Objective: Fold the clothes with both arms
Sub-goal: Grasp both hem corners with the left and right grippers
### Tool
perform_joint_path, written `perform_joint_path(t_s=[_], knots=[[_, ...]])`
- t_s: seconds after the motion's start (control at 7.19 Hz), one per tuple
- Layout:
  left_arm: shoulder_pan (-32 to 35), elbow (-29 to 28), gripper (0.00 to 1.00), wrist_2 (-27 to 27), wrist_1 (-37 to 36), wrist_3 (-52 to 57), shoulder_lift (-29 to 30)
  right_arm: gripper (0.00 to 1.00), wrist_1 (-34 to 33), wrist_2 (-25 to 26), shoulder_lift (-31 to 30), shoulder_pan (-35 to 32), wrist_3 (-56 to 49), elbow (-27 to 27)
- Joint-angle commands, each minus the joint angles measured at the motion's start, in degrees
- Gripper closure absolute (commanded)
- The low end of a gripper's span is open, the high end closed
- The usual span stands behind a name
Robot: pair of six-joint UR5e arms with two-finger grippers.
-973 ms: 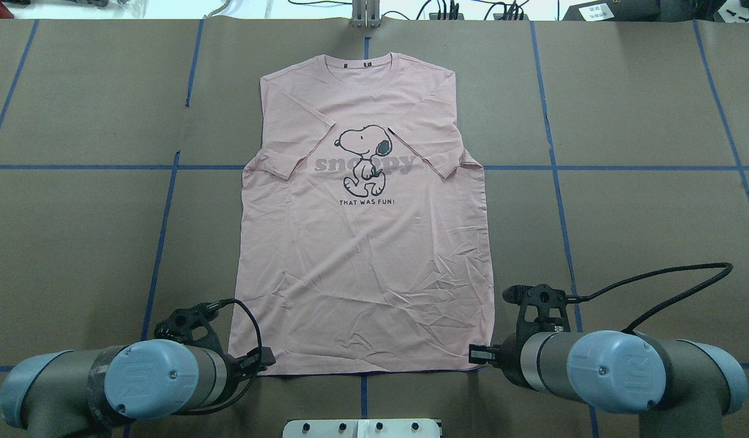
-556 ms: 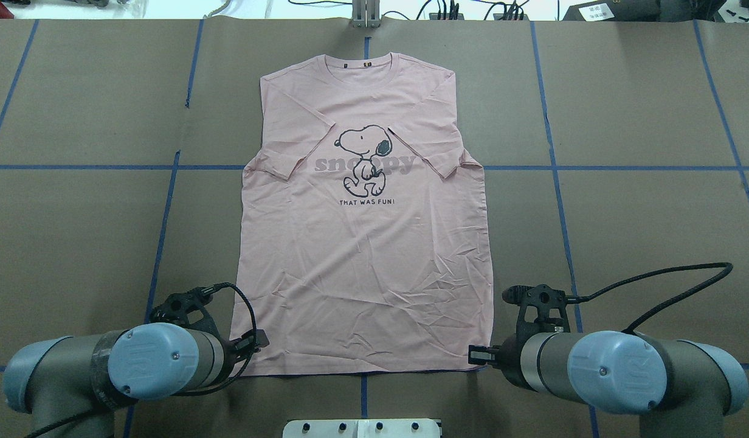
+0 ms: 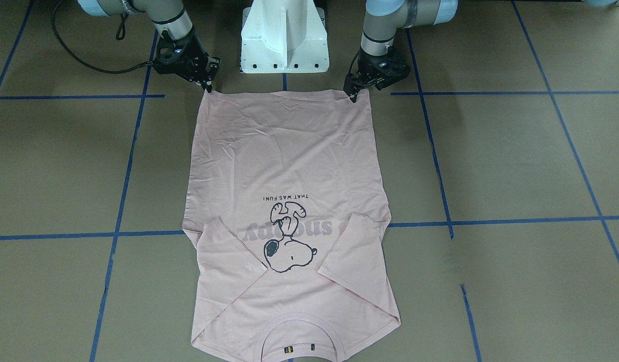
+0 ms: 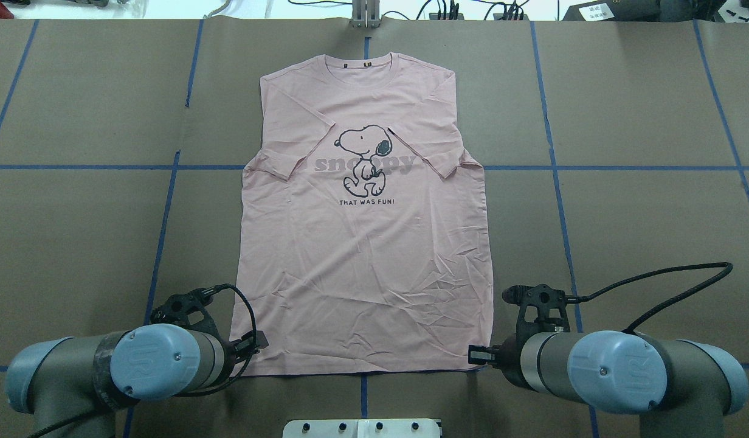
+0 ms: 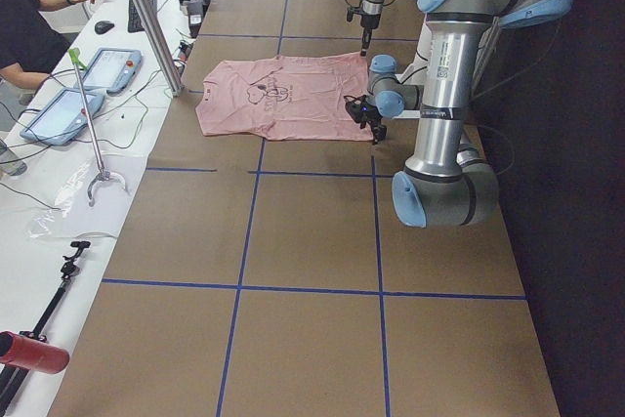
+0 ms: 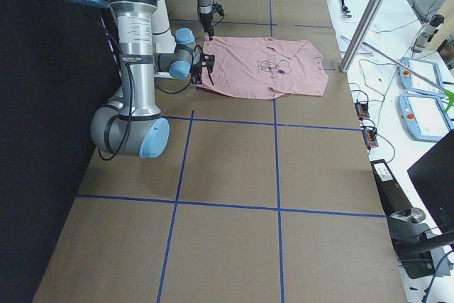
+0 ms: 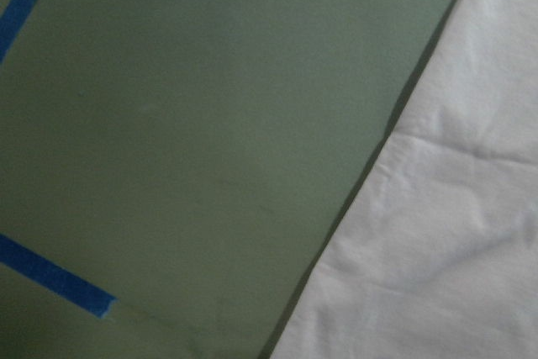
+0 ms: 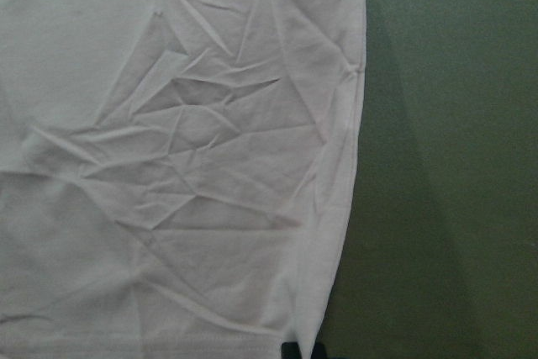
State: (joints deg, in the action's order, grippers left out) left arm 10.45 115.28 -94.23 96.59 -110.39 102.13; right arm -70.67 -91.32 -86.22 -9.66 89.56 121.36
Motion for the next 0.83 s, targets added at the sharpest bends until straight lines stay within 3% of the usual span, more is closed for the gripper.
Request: perform_joint_path(t_s=[0.0, 0.28, 0.42, 0.7], knots=[[-0.17, -0.06, 0.11, -0.16, 0.0, -0.17, 0.0, 1.0, 0.0, -0.09, 0.0, -0.01, 0.0, 0.02], [-0.17, -0.58, 0.15, -0.08, 0.0, -0.35, 0.0, 1.0, 0.0, -0.09, -0.09, -0.01, 0.0, 0.02], [-0.26, -0.67, 0.24, -0.16, 0.0, -0.44, 0.09, 1.0, 0.0, -0.09, -0.09, -0.01, 0.0, 0.02], [-0.34, -0.58, 0.68, -0.08, 0.0, -0.53, 0.0, 1.0, 0.09, -0.09, -0.09, -0.01, 0.0, 0.1]])
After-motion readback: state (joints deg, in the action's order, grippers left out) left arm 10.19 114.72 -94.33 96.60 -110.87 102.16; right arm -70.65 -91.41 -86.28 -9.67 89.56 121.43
